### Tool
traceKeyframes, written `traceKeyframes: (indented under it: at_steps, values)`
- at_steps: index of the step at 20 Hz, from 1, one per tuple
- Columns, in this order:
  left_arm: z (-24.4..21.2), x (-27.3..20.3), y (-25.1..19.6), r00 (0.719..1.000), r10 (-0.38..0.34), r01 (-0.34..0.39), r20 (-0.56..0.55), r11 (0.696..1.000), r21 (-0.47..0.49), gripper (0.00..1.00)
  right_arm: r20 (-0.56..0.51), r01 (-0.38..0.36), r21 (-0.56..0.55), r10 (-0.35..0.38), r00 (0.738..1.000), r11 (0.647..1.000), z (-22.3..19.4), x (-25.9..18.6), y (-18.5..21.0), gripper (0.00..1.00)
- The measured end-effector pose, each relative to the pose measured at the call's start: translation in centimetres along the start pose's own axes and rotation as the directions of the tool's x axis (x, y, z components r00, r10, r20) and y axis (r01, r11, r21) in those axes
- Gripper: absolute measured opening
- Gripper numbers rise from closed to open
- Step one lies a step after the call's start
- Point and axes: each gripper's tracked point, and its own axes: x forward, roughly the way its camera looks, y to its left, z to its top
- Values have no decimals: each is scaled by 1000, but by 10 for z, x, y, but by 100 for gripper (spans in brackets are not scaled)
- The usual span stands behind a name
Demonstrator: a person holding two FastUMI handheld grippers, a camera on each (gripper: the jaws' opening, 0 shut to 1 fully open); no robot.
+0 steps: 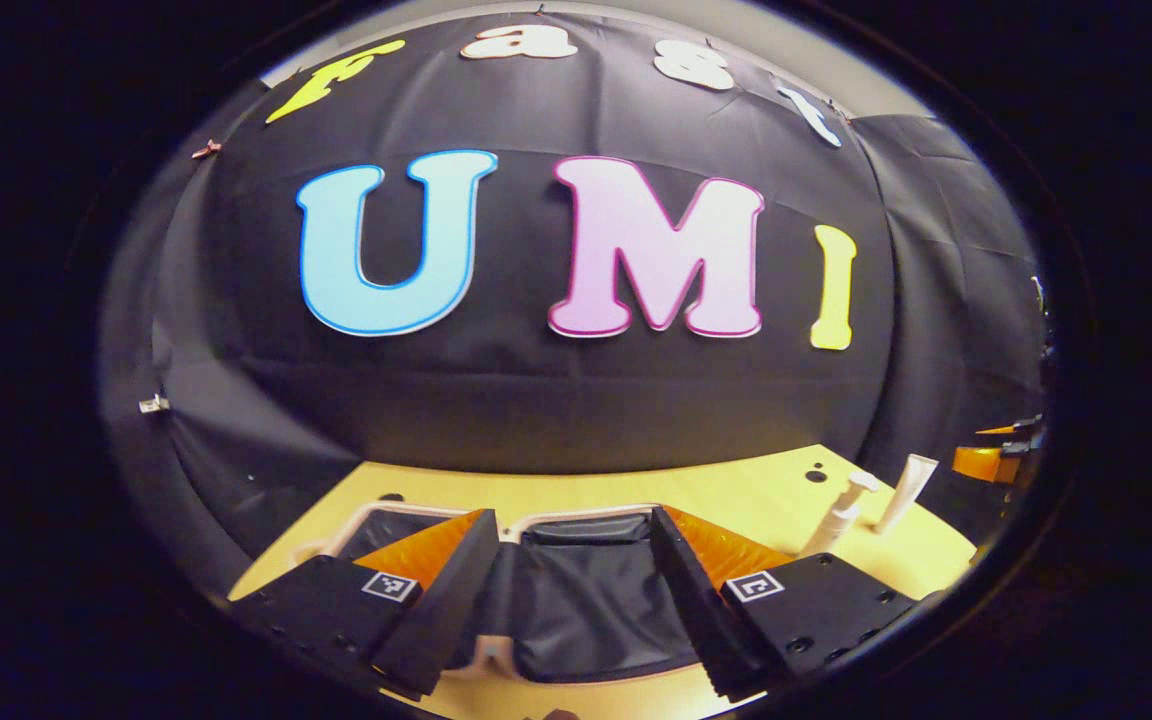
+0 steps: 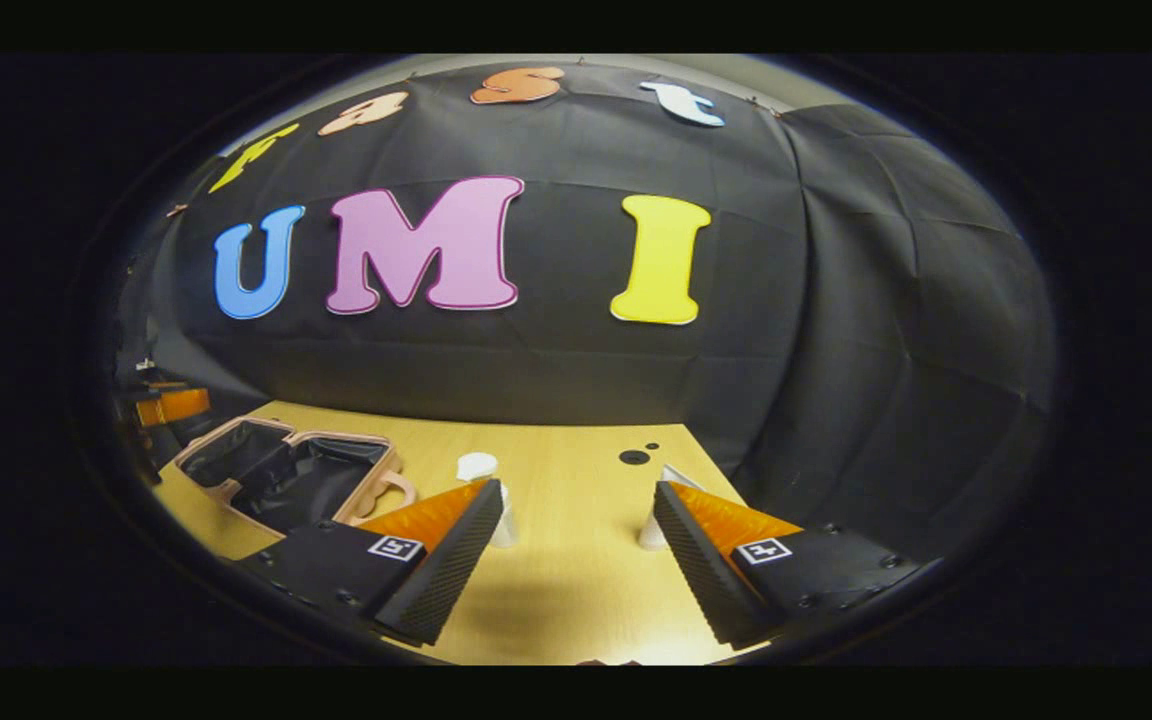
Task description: First open the suitcase, pack the skin care products into it, and then close the suitcase.
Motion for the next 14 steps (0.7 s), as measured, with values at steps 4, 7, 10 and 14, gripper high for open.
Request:
traceKeyframes:
  at_steps: [4, 7, 10, 14]
  values:
    - [-64, 27, -114, 978, -183, 183, -102, 983, -9, 96, -35, 28, 4, -28, 999, 1000, -9, -2, -26, 97]
    - [-106, 54, -179, 944, -281, 288, -173, 958, 15, 96, -60, 53, -8, -53, 997, 999, -21, -1, -49, 97]
    - [-128, 89, -215, 932, -310, 323, -190, 945, 42, 97, -84, 77, 4, -76, 994, 997, -36, -2, -64, 97]
    - [-145, 144, -235, 944, -278, 298, -176, 949, 99, 96, -119, 74, 0, -73, 990, 997, -57, -1, -70, 97]
